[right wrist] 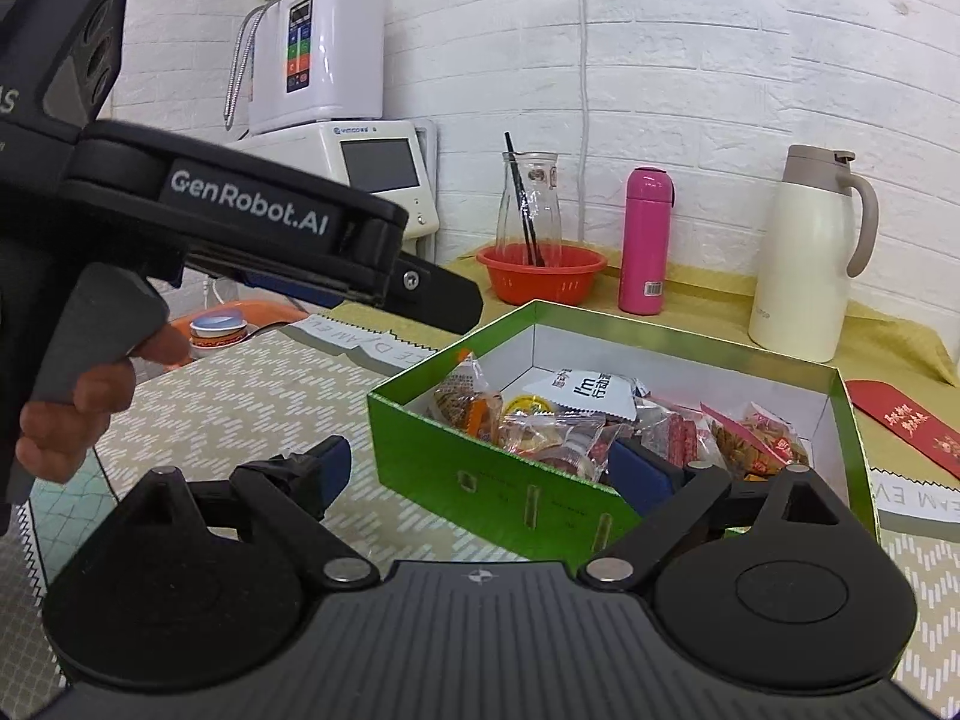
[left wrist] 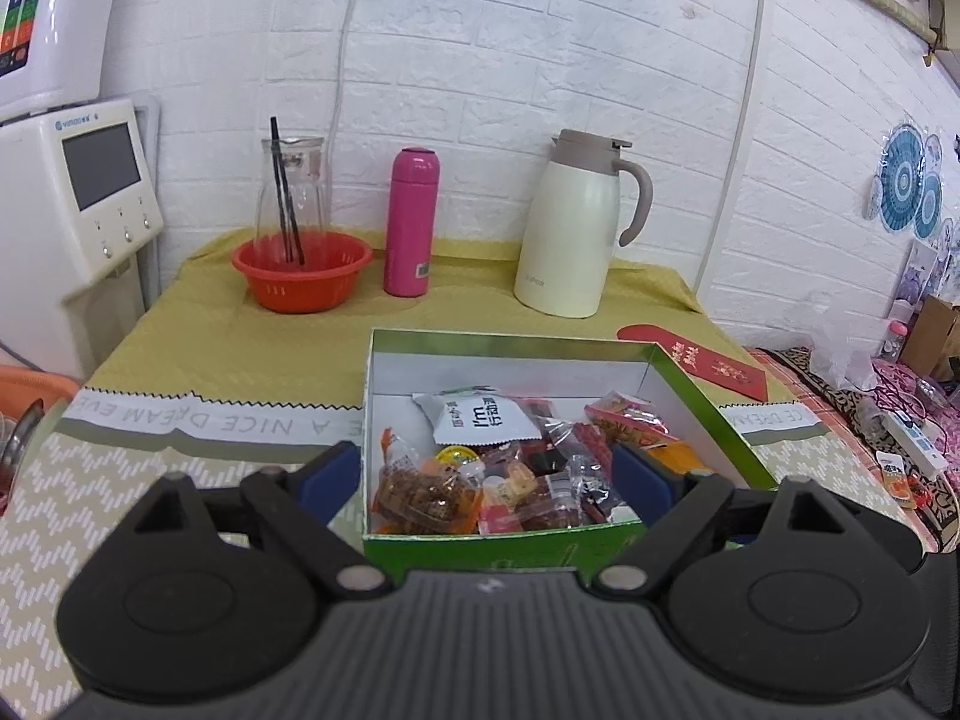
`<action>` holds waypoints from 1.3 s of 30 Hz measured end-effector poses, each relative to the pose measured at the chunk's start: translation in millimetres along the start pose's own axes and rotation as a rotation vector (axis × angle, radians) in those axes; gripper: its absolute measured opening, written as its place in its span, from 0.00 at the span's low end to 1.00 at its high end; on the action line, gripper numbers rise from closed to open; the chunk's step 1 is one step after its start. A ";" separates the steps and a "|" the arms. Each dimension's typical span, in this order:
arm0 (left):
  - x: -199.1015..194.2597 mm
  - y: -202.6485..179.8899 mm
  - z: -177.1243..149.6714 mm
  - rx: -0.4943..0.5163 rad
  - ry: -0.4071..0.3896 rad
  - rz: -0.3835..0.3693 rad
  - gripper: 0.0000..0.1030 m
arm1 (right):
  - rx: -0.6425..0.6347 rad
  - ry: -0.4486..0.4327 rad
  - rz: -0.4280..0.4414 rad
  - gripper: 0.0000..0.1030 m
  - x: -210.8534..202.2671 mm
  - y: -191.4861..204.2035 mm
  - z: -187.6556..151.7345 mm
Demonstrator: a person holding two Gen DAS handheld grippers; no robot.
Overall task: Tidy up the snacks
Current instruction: 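Grasp the red-labelled jerky packet with the right gripper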
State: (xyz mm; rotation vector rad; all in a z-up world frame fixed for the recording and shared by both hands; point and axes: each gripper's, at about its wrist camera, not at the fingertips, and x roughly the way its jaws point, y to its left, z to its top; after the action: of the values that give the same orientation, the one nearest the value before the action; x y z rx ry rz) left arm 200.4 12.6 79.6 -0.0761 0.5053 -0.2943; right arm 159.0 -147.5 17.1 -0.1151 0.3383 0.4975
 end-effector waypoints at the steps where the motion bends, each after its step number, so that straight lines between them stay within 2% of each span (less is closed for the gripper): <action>1: -4.1 -1.9 -1.1 -0.002 0.002 0.008 0.87 | -0.006 0.003 0.006 1.00 -4.2 1.8 -2.6; 7: -20.6 -4.9 -17.5 -0.049 0.046 -0.023 0.87 | -0.027 0.077 0.042 1.00 -18.8 12.5 -26.8; 13: -37.5 12.5 -55.8 -0.097 0.092 -0.001 0.87 | -0.071 0.169 0.075 1.00 -13.3 18.9 -47.6; 17: -45.5 33.0 -76.9 -0.166 0.132 0.008 0.87 | -0.052 0.188 0.099 1.00 0.4 15.9 -46.6; 22: -51.4 48.2 -87.7 -0.203 0.155 0.021 0.87 | -0.053 0.186 0.122 1.00 15.7 21.4 -42.9; 24: -54.6 52.1 -90.0 -0.213 0.155 0.016 0.87 | -0.046 0.211 0.124 0.83 17.1 24.1 -44.5; 29: -56.5 48.1 -98.5 -0.223 0.173 -0.047 0.87 | 0.051 0.227 0.043 0.69 -9.4 26.4 -53.2; 31: -53.8 41.2 -104.3 -0.232 0.201 -0.110 0.87 | 0.107 0.255 0.012 0.69 -21.2 28.9 -61.9; 33: -49.8 31.5 -111.3 -0.225 0.231 -0.170 0.87 | 0.127 0.234 0.003 0.69 -36.4 35.3 -71.9; 37: -41.7 14.7 -121.9 -0.202 0.270 -0.207 0.87 | 0.122 0.213 0.002 0.71 -50.0 42.5 -78.3; 39: -38.0 14.0 -122.4 -0.223 0.278 -0.216 0.87 | 0.084 0.213 -0.027 0.82 -48.3 43.0 -76.9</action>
State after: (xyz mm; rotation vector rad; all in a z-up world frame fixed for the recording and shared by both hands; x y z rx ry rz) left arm 112.7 37.3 -11.6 -0.3110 0.8076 -0.4623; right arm 76.0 -146.1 -39.6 -0.0915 0.5644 0.4443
